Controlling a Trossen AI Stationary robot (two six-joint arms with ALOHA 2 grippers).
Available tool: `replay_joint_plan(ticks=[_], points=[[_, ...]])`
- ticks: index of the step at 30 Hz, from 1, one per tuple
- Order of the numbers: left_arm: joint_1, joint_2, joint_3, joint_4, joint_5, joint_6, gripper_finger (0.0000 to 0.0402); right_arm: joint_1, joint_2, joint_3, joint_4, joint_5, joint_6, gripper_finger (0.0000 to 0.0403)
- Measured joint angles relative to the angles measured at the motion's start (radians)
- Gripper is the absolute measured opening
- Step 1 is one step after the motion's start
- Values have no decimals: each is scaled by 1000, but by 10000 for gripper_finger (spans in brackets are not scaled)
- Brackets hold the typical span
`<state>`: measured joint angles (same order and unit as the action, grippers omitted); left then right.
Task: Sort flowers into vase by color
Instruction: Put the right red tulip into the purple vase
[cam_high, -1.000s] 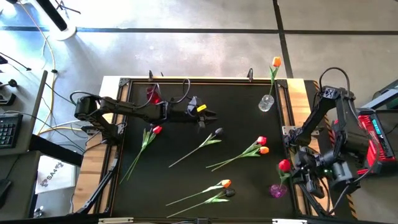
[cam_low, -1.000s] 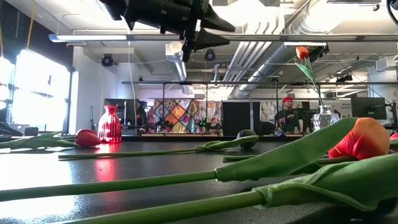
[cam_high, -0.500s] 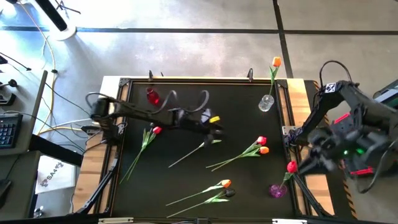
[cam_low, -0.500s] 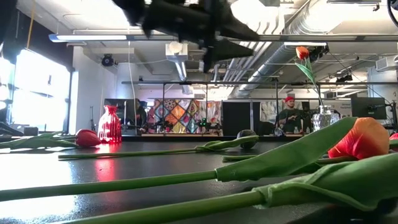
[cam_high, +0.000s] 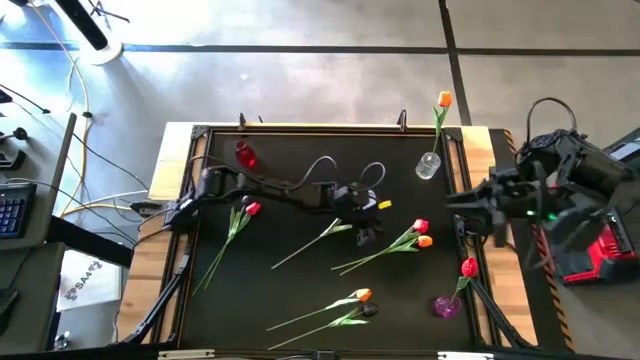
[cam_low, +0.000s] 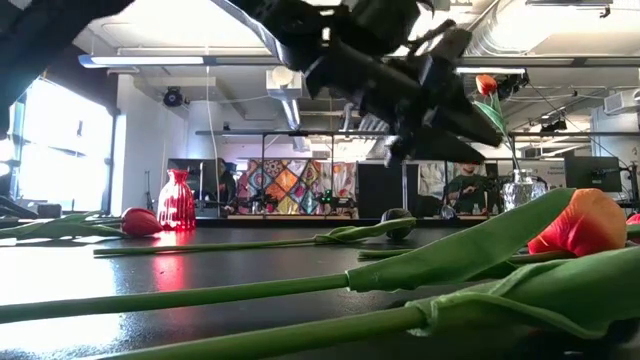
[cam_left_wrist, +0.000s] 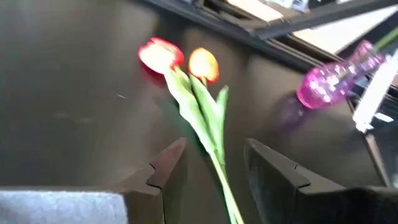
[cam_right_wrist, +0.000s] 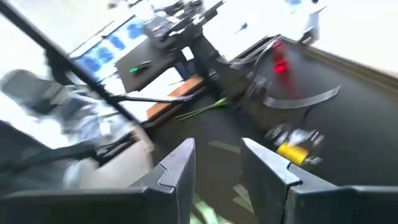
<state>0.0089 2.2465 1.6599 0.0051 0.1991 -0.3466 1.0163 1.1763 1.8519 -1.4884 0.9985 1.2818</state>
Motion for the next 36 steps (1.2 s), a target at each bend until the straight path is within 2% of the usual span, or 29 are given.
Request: replay_joint_plan(ticks=[4, 8, 13, 26, 31, 36], points=[[-14, 72, 61, -3, 66, -9, 138, -109, 31, 0, -1, -21, -73, 116], [-28, 103, 89, -6, 70, -9, 138, -172, 57, -1, -1, -92, -100, 116], [-42, 136, 94, 0, 51, -8, 138, -224, 75, -1, -2, -159, -117, 116], [-85, 203, 92, 16, -61, 71, 134, -302, 89, -1, -4, -238, -146, 116], [-92, 204, 92, 26, -83, 93, 111, -312, 92, -1, -3, -259, -146, 116], [-108, 204, 92, 27, -75, 109, 62, -312, 92, -1, -3, -262, -146, 116]])
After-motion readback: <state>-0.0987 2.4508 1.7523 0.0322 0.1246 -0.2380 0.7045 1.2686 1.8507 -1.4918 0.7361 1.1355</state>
